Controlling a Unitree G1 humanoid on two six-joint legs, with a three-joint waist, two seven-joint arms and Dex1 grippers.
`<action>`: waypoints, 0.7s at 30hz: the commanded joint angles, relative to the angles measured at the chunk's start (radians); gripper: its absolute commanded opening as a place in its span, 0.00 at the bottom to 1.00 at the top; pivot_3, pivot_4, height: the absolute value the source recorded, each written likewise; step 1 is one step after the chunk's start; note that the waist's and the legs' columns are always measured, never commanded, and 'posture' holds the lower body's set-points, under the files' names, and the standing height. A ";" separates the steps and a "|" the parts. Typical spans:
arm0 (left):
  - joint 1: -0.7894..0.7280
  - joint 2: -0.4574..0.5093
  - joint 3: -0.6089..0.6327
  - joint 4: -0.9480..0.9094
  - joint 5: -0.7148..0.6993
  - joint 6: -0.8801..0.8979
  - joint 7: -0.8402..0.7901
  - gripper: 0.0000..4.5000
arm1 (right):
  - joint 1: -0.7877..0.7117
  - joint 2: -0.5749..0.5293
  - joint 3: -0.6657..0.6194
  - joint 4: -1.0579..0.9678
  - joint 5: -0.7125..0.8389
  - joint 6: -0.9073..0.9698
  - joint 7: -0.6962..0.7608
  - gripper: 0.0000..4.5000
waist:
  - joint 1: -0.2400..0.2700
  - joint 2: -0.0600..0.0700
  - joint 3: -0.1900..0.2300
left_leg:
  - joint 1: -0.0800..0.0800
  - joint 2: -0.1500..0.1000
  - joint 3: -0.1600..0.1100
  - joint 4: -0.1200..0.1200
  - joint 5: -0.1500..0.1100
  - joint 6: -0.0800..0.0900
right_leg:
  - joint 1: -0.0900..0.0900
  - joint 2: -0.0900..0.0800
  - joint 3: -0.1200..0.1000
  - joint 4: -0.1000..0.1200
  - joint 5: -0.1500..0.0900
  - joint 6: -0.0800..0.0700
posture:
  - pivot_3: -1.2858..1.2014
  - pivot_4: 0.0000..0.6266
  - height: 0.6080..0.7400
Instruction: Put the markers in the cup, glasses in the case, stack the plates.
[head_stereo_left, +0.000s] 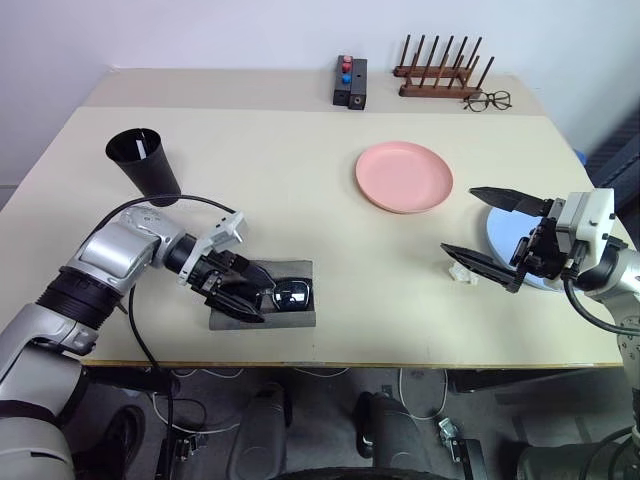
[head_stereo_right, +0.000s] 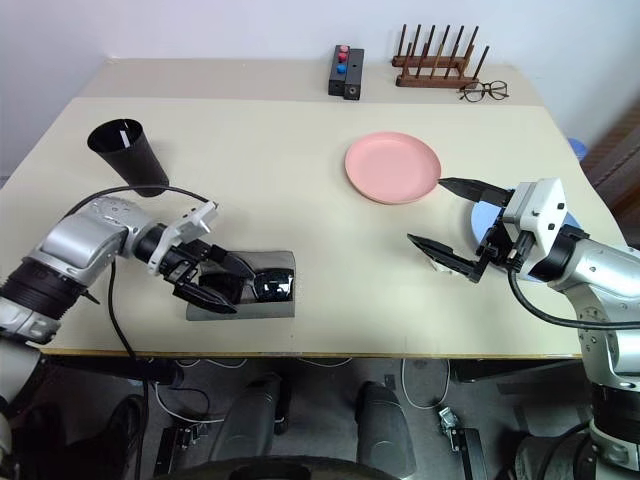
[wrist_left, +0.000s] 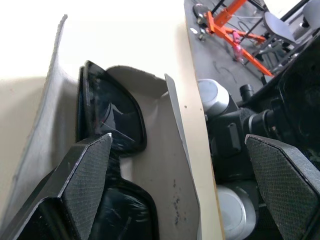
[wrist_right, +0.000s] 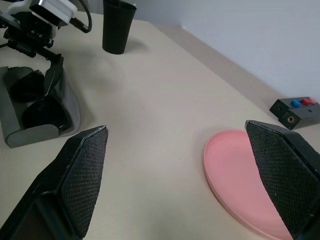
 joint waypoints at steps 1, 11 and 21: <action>-0.031 -0.014 0.076 0.036 0.062 -0.053 0.002 0.99 | -0.014 -0.009 -0.020 -0.010 0.006 -0.018 0.003 1.00 | 0.001 0.000 0.000 | 0.000 0.000 0.000 0.000 0.000 0.000 | 0.000 0.000 0.000 0.000 0.000 0.000 | 0.52 0.24 1.00; -0.024 -0.057 0.174 0.044 0.149 -0.089 0.015 0.99 | -0.016 -0.004 -0.016 -0.008 0.002 -0.020 -0.002 1.00 | 0.000 0.000 0.000 | 0.000 0.000 0.000 0.000 0.000 0.000 | 0.000 0.000 0.000 0.000 0.000 0.000 | 0.52 0.24 1.00; -0.060 -0.114 0.245 0.140 0.213 -0.137 0.077 0.23 | -0.021 -0.001 -0.013 -0.002 0.000 -0.024 -0.003 1.00 | 0.000 0.000 0.000 | 0.000 0.000 0.000 0.000 0.000 0.000 | 0.000 0.000 0.000 0.000 0.000 0.000 | 0.52 0.24 1.00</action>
